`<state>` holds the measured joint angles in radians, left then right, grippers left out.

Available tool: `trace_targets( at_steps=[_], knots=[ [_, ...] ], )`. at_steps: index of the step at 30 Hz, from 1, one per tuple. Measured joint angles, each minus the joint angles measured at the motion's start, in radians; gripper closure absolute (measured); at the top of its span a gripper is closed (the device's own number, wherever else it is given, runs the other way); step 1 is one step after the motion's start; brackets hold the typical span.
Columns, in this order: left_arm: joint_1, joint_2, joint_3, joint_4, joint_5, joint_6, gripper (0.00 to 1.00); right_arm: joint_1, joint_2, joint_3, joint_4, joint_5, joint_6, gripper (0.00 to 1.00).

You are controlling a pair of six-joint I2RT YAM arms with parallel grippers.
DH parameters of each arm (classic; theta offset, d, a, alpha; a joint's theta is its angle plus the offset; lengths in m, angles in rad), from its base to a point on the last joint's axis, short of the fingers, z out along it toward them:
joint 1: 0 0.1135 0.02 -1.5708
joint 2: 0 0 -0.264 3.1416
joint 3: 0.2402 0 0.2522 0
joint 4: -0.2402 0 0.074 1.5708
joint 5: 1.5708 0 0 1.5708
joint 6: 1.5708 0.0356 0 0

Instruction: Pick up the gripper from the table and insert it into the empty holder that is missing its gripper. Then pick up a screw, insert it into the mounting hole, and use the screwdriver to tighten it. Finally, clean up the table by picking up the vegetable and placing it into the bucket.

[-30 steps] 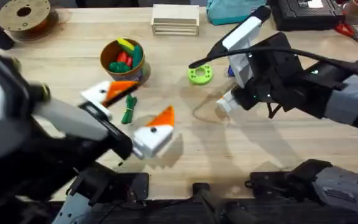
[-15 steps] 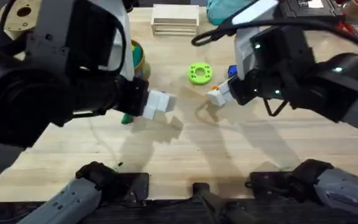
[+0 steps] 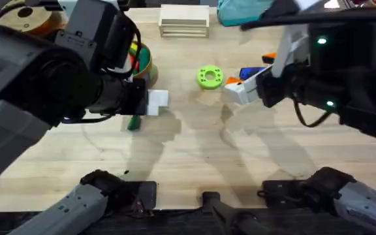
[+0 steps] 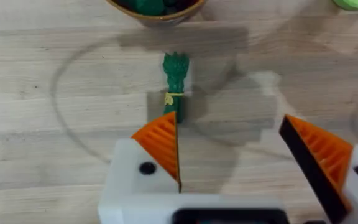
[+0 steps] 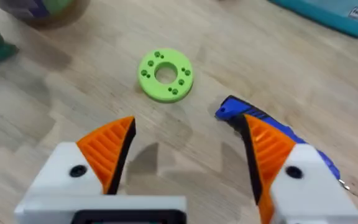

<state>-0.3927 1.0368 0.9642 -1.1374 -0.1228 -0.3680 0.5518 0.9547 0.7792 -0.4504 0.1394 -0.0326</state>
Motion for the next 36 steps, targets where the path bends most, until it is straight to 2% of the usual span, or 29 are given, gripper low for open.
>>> trace_targets(
  at_steps=[3,4,8,12,19,24,27,29,30,31,36],
  knots=[
    [0.011,0.023,0.000,0.001,-0.033,-0.006,0.014,0.000,-0.060,0.000,-0.001,-0.003,0.018,0.012],
    [0.034,0.055,-0.016,0.028,-0.053,-0.008,0.014,0.000,-0.121,0.000,-0.001,-0.006,0.055,0.012],
    [0.064,0.119,-0.076,0.117,-0.059,-0.011,0.013,0.000,-0.188,0.000,-0.002,-0.006,0.094,0.012],
    [0.069,0.202,-0.121,0.190,-0.059,-0.014,0.014,0.000,-0.231,0.000,-0.002,-0.013,0.114,0.012],
    [0.085,0.341,-0.130,0.245,-0.057,-0.014,0.014,0.000,-0.248,0.000,-0.004,-0.080,0.123,0.012],
    [0.148,0.404,-0.130,0.275,-0.019,-0.014,0.011,0.000,-0.248,0.000,-0.006,-0.097,0.127,0.012],
    [0.190,0.407,-0.130,0.277,0.005,-0.014,0.053,0.000,-0.248,0.000,-0.006,-0.103,0.130,0.012],
    [0.211,0.407,-0.130,0.277,0.022,-0.015,0.159,0.000,-0.248,0.000,-0.006,-0.104,0.130,0.012],
    [0.220,0.407,-0.130,0.277,0.048,-0.020,0.428,0.000,-0.248,0.000,-0.006,-0.104,0.130,0.012],
    [0.220,0.407,-0.130,0.277,0.054,-0.020,0.531,0.000,-0.248,0.000,-0.006,-0.104,0.130,0.012],
    [0.220,0.407,-0.139,0.278,0.083,-0.023,0.813,0.000,-0.248,0.000,-0.006,-0.104,0.130,0.012]
  ],
)
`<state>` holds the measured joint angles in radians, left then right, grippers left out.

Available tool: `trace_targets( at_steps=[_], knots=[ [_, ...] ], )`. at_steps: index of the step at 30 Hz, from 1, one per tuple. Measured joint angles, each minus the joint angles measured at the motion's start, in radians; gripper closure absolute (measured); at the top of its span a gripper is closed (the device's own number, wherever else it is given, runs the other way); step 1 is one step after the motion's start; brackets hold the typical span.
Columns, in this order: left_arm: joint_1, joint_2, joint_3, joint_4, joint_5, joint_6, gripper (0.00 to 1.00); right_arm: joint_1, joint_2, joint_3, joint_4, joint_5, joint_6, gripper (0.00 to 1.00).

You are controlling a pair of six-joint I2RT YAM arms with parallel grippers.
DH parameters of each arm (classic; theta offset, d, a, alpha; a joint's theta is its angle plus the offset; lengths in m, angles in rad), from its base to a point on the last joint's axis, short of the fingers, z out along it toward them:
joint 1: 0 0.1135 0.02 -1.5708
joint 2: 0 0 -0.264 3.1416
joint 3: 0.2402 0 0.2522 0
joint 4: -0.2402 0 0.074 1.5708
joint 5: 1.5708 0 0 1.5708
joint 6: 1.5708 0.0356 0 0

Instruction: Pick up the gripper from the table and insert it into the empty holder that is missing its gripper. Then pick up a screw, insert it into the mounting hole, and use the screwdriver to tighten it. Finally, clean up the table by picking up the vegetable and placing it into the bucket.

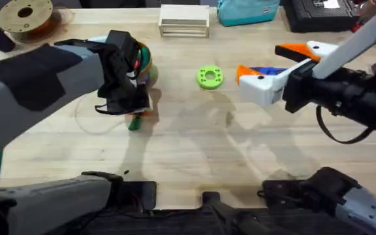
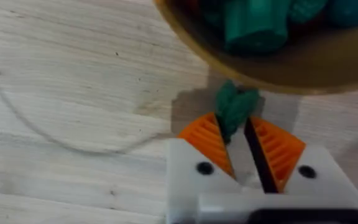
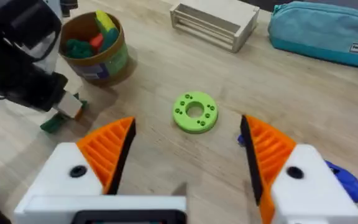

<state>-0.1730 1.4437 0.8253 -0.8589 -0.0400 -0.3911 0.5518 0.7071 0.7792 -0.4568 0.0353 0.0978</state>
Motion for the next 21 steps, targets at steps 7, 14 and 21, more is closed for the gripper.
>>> trace_targets(
  at_steps=[7,14,21],
  knots=[
    [0.000,-0.011,-0.001,-0.007,0.012,-0.003,0.976,0.000,0.000,0.000,0.000,0.000,0.000,0.012],
    [0.001,-0.014,0.030,-0.179,0.074,-0.011,0.977,0.000,0.000,0.000,0.000,0.000,0.000,0.012],
    [0.001,-0.107,0.199,-0.319,0.130,-0.014,0.977,0.000,0.000,0.000,0.000,0.000,0.000,0.012]
  ],
)
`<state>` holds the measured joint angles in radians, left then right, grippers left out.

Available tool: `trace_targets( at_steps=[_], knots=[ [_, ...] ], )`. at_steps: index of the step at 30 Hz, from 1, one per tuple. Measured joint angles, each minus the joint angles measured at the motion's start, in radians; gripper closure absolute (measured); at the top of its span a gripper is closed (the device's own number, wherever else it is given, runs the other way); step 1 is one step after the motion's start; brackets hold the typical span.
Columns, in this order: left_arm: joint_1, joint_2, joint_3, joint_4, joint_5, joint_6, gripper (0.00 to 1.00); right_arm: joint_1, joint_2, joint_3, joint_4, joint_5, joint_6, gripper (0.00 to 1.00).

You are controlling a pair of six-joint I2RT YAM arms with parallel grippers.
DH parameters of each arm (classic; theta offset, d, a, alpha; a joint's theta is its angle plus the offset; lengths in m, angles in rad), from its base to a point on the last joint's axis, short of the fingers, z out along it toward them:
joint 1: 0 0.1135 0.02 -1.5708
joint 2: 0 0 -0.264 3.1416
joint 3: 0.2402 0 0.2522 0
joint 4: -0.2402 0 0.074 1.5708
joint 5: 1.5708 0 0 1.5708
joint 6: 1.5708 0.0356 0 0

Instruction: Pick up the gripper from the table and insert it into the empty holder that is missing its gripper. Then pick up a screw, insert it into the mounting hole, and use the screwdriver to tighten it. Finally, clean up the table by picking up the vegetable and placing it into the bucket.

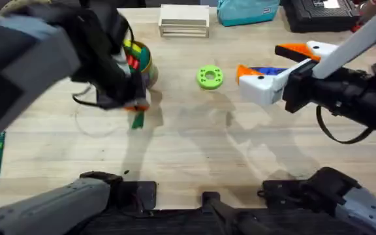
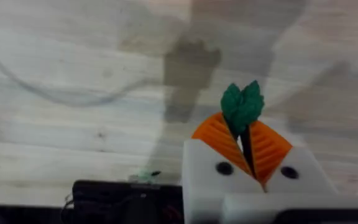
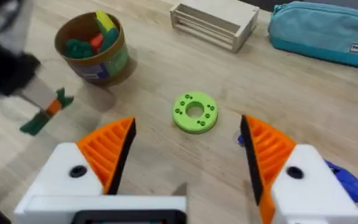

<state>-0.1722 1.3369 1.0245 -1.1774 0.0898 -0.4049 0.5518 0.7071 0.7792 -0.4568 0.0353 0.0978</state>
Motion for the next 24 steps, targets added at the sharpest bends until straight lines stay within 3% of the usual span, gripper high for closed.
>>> trace_targets(
  at_steps=[5,6,11,19,22,24],
  knots=[
    [0.000,-0.065,0.102,0.057,-0.005,-0.003,0.977,0.000,0.000,0.000,0.000,0.000,0.000,0.012],
    [0.000,-0.076,0.114,0.133,-0.057,-0.004,0.977,0.000,0.000,0.000,0.000,0.000,0.000,0.015],
    [0.000,-0.060,0.114,0.287,-0.164,-0.007,0.977,0.000,0.000,0.000,0.000,0.000,0.000,0.012],
    [0.000,0.002,0.114,0.494,-0.232,-0.011,0.977,0.000,0.000,0.000,0.000,0.000,0.000,0.012],
    [0.000,0.028,0.114,0.478,-0.277,-0.070,0.977,0.000,0.000,0.000,0.000,0.000,0.000,0.012],
    [0.000,0.049,0.114,0.462,-0.301,-0.159,0.977,0.000,0.000,0.000,0.000,0.000,0.000,0.011]
  ],
)
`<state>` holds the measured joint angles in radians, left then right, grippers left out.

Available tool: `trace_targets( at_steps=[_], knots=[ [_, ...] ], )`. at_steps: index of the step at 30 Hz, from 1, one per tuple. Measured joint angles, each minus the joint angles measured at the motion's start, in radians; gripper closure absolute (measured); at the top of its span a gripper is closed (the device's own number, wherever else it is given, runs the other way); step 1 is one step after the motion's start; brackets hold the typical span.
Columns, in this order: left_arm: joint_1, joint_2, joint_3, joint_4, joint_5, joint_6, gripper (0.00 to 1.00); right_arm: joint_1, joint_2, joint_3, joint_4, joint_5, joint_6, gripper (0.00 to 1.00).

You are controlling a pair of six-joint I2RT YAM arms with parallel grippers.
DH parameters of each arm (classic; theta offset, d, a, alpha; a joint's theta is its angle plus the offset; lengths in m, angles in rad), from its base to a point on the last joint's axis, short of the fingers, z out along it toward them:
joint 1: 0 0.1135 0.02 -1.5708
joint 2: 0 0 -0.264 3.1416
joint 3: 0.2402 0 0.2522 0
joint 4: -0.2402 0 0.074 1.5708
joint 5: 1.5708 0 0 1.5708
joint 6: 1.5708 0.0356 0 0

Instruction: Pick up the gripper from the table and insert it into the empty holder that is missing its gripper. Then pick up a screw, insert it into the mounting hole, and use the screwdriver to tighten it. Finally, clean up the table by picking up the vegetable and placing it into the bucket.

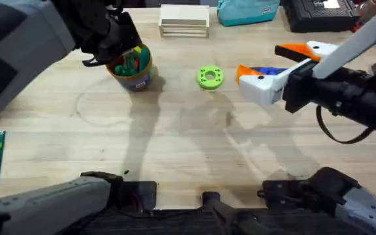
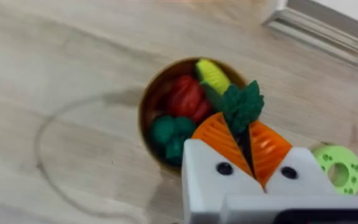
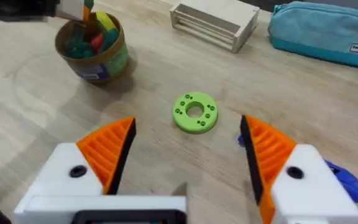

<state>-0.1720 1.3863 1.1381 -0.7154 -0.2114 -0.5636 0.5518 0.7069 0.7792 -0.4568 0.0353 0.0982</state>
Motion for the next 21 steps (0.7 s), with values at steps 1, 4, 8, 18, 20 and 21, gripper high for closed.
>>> trace_targets(
  at_steps=[1,4,8,18,20,21],
  knots=[
    [0.001,0.011,0.000,0.000,-0.005,-0.055,0.977,0.000,0.000,0.000,0.000,0.000,0.000,0.011],
    [0.001,0.033,0.000,0.001,-0.011,-0.185,0.977,0.000,0.000,0.000,0.000,0.000,0.000,0.012],
    [0.001,0.035,0.000,0.000,-0.021,-0.285,0.977,0.000,0.000,0.000,0.000,0.000,0.000,0.012],
    [0.001,0.035,0.000,-0.010,-0.044,-0.355,0.061,0.000,0.000,0.000,0.000,0.000,0.000,0.012],
    [0.001,0.035,0.000,-0.010,-0.046,-0.356,0.010,0.000,0.000,0.000,-0.002,0.000,0.000,0.012],
    [0.001,0.034,0.000,-0.010,-0.046,-0.349,0.010,0.000,0.000,0.000,-0.005,0.000,0.000,0.012]
  ],
)
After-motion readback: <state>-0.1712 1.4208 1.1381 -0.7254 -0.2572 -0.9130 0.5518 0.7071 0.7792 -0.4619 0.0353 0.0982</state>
